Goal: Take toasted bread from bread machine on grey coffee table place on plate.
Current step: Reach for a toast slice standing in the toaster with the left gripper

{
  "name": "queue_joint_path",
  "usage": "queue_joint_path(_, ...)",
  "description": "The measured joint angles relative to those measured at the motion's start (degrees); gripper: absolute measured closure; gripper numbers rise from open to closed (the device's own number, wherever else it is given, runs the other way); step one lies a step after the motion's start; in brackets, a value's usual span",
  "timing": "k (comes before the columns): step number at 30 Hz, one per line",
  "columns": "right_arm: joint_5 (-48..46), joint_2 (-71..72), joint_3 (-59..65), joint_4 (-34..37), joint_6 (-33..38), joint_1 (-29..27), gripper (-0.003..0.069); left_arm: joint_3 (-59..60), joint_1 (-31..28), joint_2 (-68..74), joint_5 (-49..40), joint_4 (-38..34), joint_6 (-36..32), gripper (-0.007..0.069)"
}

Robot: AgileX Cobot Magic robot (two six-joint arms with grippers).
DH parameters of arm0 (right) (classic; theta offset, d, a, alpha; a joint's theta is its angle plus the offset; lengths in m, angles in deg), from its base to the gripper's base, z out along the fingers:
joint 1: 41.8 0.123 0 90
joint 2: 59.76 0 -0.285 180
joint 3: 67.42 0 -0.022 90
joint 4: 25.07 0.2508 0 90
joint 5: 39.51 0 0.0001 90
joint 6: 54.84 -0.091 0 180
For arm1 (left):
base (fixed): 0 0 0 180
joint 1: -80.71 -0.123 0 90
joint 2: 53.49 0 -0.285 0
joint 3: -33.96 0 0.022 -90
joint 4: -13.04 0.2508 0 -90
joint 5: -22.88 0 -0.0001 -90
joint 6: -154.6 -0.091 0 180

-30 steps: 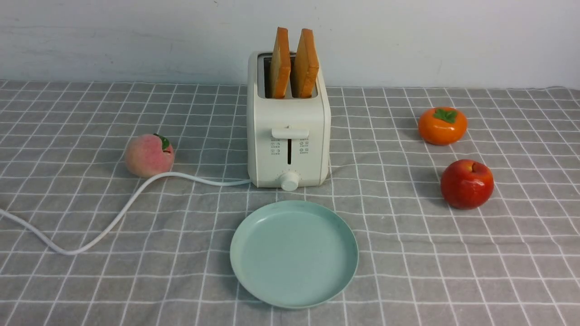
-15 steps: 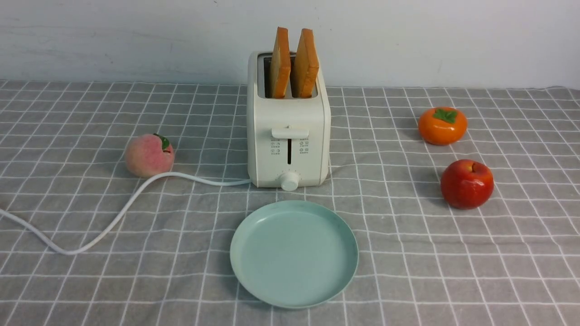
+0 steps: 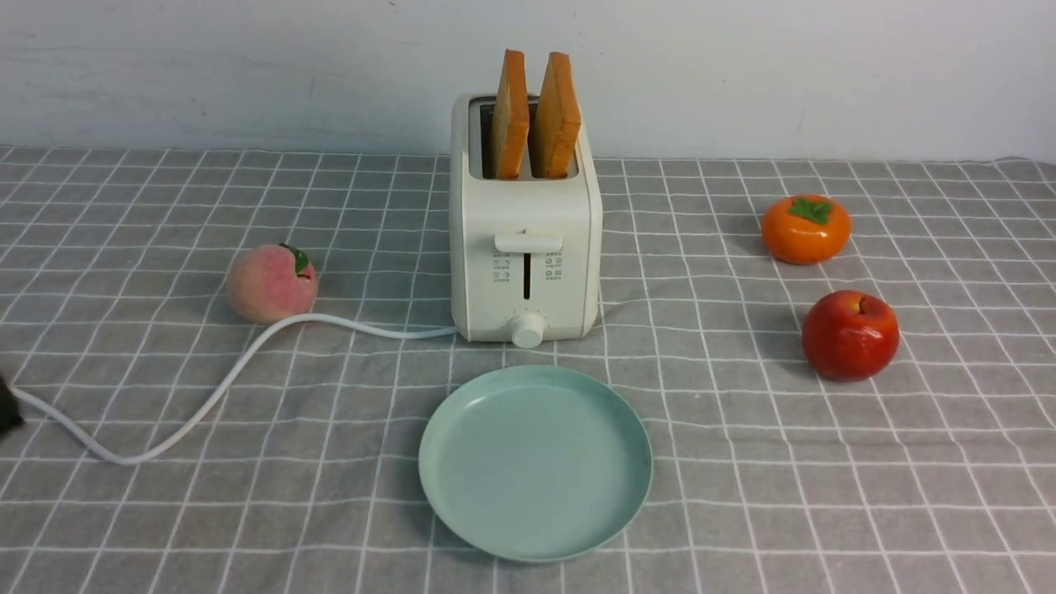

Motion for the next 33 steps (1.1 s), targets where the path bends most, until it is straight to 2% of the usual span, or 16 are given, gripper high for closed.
queue_joint_path(1,-0.81,-0.57,0.00,0.00,0.54,0.00,0.0419,-0.31,0.00,0.00,0.00,0.00,0.00,0.0638)
queue_joint_path(3,-8.37,-7.15,-2.35,3.09,5.93,0.00,0.0419,-2.98,0.00,9.66,-6.12,0.56,-4.32,0.0638)
queue_joint_path(6,-10.44,-10.94,-2.35,6.04,8.89,0.00,0.0431,-5.21,0.00,17.79,-7.88,-0.09,-8.05,0.0638)
queue_joint_path(8,-10.63,-12.93,-2.29,7.53,10.75,0.00,0.0469,-7.21,0.27,22.59,-7.89,-0.47,-9.74,0.0638)
queue_joint_path(9,-10.63,-14.72,-2.29,8.65,13.06,0.00,0.0549,-10.42,1.58,26.98,-7.89,-0.30,-10.71,0.0638)
queue_joint_path(11,-10.63,-15.54,-2.29,9.17,14.24,0.00,0.0603,-12.70,2.94,29.52,-7.89,0.19,-11.02,0.0638)
queue_joint_path(12,-10.63,-16.47,-2.29,9.53,15.21,0.00,0.0649,-16.39,5.80,32.83,-7.77,1.20,-10.85,0.0638)
queue_joint_path(14,-10.58,-17.89,-2.29,9.69,16.22,0.00,0.0674,-22.63,9.68,37.67,-7.64,3.83,-8.60,0.0638)
queue_joint_path(18,-10.58,-19.92,-2.29,10.54,16.55,0.00,0.0676,-38.57,14.67,50.15,-9.62,11.68,-1.09,0.0638)
queue_joint_path(22,-10.18,-20.06,-2.29,10.77,16.70,0.00,0.0674,-52.37,16.50,60.08,-11.66,16.27,1.76,0.0638)
queue_joint_path(24,-9.70,-20.06,-2.29,10.77,16.77,0.00,0.0673,-63.34,17.48,68.54,-13.04,18.48,2.36,0.0635)
queue_joint_path(28,-8.85,-20.06,-2.29,10.95,16.77,0.00,0.0673,-74.85,18.20,78.19,-14.18,19.01,2.64,0.0584)
queue_joint_path(29,-8.74,-20.06,-2.29,11.00,16.82,0.00,0.0673,-79.51,18.31,81.44,-14.30,18.58,2.72,0.0538)
queue_joint_path(30,-8.77,-20.06,-2.29,11.00,16.82,0.00,0.0673,-80.72,18.31,82.47,-14.40,18.42,2.72,0.0522)
queue_joint_path(31,-8.70,-20.06,-2.29,11.00,16.82,0.00,0.0673,-85.01,18.31,86.18,-14.56,17.79,2.72,0.0450)
queue_joint_path(33,-8.70,-20.06,-2.29,11.00,16.82,0.00,0.0673,-88.60,18.31,89.83,-14.64,17.56,2.75,0.0356)
